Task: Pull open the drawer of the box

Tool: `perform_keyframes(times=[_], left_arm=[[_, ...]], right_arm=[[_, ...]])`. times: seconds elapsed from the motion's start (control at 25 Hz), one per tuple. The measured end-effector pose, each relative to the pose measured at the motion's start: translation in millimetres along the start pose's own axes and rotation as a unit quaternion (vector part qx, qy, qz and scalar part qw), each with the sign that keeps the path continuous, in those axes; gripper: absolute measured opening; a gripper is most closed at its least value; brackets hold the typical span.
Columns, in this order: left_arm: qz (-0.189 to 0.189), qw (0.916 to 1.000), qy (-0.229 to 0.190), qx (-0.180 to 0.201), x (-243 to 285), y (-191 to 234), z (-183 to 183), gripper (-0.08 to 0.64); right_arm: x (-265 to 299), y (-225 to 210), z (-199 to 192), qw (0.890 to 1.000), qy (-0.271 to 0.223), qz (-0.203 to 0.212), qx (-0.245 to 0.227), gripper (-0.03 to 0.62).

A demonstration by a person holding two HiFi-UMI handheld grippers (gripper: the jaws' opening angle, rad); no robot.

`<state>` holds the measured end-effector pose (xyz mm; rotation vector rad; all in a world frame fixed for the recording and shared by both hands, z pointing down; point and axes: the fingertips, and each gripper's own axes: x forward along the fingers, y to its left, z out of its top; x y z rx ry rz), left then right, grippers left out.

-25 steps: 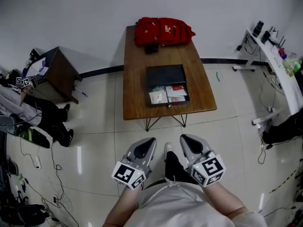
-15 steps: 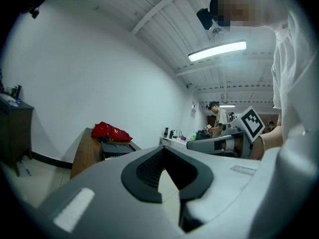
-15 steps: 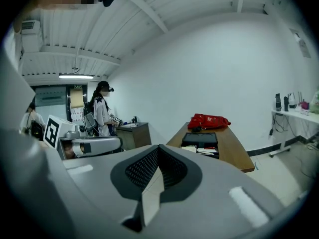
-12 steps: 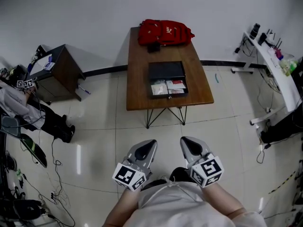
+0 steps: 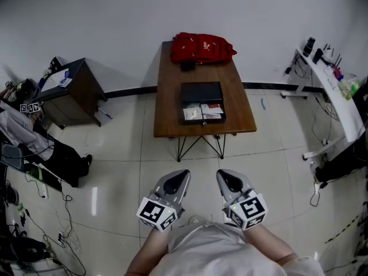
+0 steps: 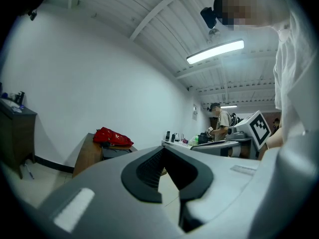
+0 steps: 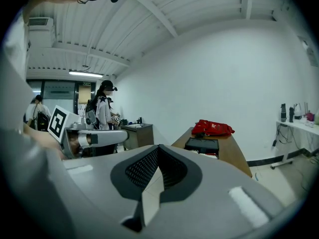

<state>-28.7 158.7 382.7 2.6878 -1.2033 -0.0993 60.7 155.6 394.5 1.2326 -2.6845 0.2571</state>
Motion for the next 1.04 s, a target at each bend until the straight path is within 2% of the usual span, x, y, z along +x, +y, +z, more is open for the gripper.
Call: perform_keyframes(times=[0.12, 0.32, 1.04], left_arm=[[0.004, 1.0000, 0.001, 0.002, 2, -3, 0, 0.005], [-0.005, 0.9995, 0.012, 0.030, 7, -13, -1, 0.005], [-0.011, 0.9995, 0.004, 0.030, 11, -12, 3, 0.005]], right_arm=[[-3, -1, 3, 1.000, -0.005, 0.004, -0.011, 0.008], [-8, -4, 6, 1.000, -0.015, 0.008, -0.018, 0.008], [-5, -7, 11, 1.000, -0.018, -0.005, -0.015, 0.008]])
